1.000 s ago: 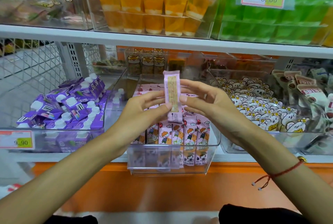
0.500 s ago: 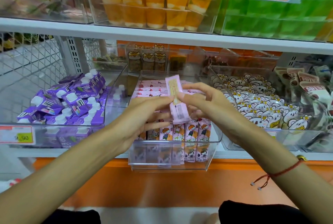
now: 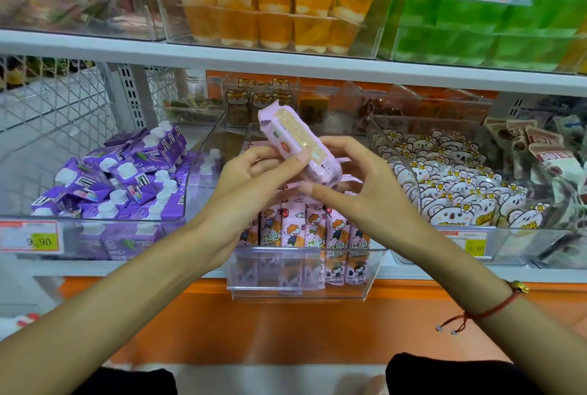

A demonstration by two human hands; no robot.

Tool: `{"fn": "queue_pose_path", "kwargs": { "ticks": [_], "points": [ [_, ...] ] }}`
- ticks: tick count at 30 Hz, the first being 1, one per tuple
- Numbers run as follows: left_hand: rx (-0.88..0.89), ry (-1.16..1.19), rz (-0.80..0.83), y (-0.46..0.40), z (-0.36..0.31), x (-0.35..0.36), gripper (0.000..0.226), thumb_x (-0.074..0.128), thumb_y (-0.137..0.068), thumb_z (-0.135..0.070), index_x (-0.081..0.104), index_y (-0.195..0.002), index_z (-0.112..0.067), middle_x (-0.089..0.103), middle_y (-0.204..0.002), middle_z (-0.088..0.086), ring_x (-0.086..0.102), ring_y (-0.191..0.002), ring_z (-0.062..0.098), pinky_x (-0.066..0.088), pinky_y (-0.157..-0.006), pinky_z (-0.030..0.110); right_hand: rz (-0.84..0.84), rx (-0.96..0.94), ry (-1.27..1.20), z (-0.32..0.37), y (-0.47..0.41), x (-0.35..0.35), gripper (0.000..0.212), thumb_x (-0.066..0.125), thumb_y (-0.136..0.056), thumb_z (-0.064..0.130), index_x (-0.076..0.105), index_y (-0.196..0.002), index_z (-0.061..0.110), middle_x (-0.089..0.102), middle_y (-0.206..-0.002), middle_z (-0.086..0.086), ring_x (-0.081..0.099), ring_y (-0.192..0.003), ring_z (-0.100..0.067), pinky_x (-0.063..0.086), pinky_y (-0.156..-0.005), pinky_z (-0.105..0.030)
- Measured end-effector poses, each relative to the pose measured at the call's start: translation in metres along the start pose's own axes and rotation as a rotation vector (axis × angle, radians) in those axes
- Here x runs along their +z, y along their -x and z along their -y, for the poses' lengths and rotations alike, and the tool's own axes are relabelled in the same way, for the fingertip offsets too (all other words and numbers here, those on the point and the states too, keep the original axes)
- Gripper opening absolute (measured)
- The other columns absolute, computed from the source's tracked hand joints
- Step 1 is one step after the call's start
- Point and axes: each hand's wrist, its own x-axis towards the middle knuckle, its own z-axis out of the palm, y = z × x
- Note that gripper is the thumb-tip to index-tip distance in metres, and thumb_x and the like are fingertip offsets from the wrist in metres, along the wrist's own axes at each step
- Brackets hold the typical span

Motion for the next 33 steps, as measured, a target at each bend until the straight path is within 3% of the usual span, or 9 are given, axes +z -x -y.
{"fn": "queue_pose_path", "kwargs": {
  "ticks": [3, 6, 12, 14, 16, 19, 23, 29, 33],
  "points": [
    [0.064, 0.012, -0.052, 0.0, -0.002, 0.0, 0.069, 0.077, -0.064, -0.039, 0.053, -0.125, -0.018, 0.067, -0.12, -0.002, 0.066, -0.108, 0.009, 0.053, -0.089, 0.028, 0.025, 0.067, -0.146, 0.001, -0.003, -0.004, 0.035, 0.071, -0.083, 0.014, 0.062, -0.117, 0.023, 0.069, -0.109, 0.006, 0.066, -0.095, -0.009, 0.051, -0.076, -0.018],
    [0.106, 0.07, -0.052, -0.003, -0.006, -0.004, 0.077, 0.073, -0.07, -0.032, 0.041, -0.14, -0.029, 0.055, -0.136, -0.004, 0.059, -0.118, 0.008, 0.051, -0.094, 0.027, 0.054, 0.225, -0.343, 0.001, -0.006, -0.009, 0.04, 0.068, -0.079, 0.023, 0.061, -0.118, 0.018, 0.073, -0.101, -0.002, 0.068, -0.082, -0.016, 0.056, -0.078, -0.027],
    [0.23, -0.063, 0.037, 0.002, -0.009, -0.005, 0.042, 0.066, -0.087, -0.013, 0.058, -0.125, -0.026, 0.068, -0.114, -0.007, 0.067, -0.104, 0.009, 0.055, -0.081, 0.019, 0.04, 0.416, -0.598, 0.0, -0.008, -0.014, 0.019, 0.058, -0.087, 0.025, 0.059, -0.102, 0.013, 0.065, -0.085, -0.002, 0.061, -0.069, -0.012, 0.053, -0.064, -0.021],
    [0.295, -0.165, -0.082, 0.001, -0.01, -0.006, 0.036, 0.069, -0.084, -0.017, 0.062, -0.119, -0.022, 0.071, -0.106, -0.008, 0.068, -0.098, 0.006, 0.056, -0.082, 0.022, -0.04, 0.35, -0.303, -0.004, -0.008, -0.012, 0.015, 0.054, -0.094, 0.028, 0.058, -0.105, 0.019, 0.065, -0.091, 0.001, 0.063, -0.074, -0.009, 0.051, -0.067, -0.022],
    [0.361, -0.248, -0.206, -0.001, -0.011, -0.008, 0.033, 0.071, -0.083, -0.019, 0.064, -0.114, -0.019, 0.071, -0.096, -0.009, 0.069, -0.09, 0.004, 0.057, -0.083, 0.025, -0.095, 0.129, 0.193, -0.01, -0.005, -0.011, 0.009, 0.055, -0.095, 0.024, 0.057, -0.104, 0.023, 0.063, -0.092, 0.003, 0.06, -0.078, -0.009, 0.05, -0.068, -0.025],
    [0.414, -0.314, -0.269, -0.003, -0.01, -0.012, 0.03, 0.072, -0.082, -0.02, 0.064, -0.111, -0.018, 0.071, -0.089, -0.012, 0.067, -0.083, 0.0, 0.055, -0.081, 0.02, 0.06, -0.071, 0.758, -0.018, -0.002, -0.006, 0.017, 0.053, -0.093, 0.014, 0.064, -0.103, 0.023, 0.061, -0.096, 0.005, 0.055, -0.092, -0.017, 0.048, -0.074, -0.036],
    [0.42, -0.438, -0.228, -0.005, -0.004, -0.014, 0.032, 0.072, -0.083, -0.021, 0.064, -0.114, -0.022, 0.07, -0.097, -0.012, 0.067, -0.089, 0.002, 0.054, -0.083, 0.021, 0.243, -0.109, 1.131, -0.03, 0.001, 0.003, 0.035, 0.045, -0.096, 0.04, 0.057, -0.126, 0.026, 0.05, -0.121, 0.001, 0.04, -0.114, -0.02, 0.033, -0.085, -0.034],
    [0.38, -0.528, -0.166, -0.01, 0.01, -0.013, 0.036, 0.07, -0.085, -0.023, 0.059, -0.12, -0.023, 0.065, -0.099, -0.017, 0.065, -0.092, 0.002, 0.054, -0.077, 0.015, 0.272, -0.101, 1.1, -0.025, 0.003, -0.003, 0.039, 0.055, -0.089, 0.05, 0.06, -0.12, 0.028, 0.049, -0.123, 0.002, 0.037, -0.114, -0.018, 0.032, -0.088, -0.033],
    [0.347, -0.558, -0.149, -0.015, 0.01, -0.013, 0.037, 0.071, -0.082, -0.035, 0.05, -0.112, -0.037, 0.055, -0.096, -0.034, 0.061, -0.085, -0.012, 0.051, -0.073, 0.015, 0.278, -0.08, 1.009, -0.018, 0.008, -0.012, 0.038, 0.065, -0.082, 0.053, 0.064, -0.114, 0.033, 0.051, -0.122, 0.008, 0.039, -0.117, -0.013, 0.033, -0.089, -0.027]
  ]
}}
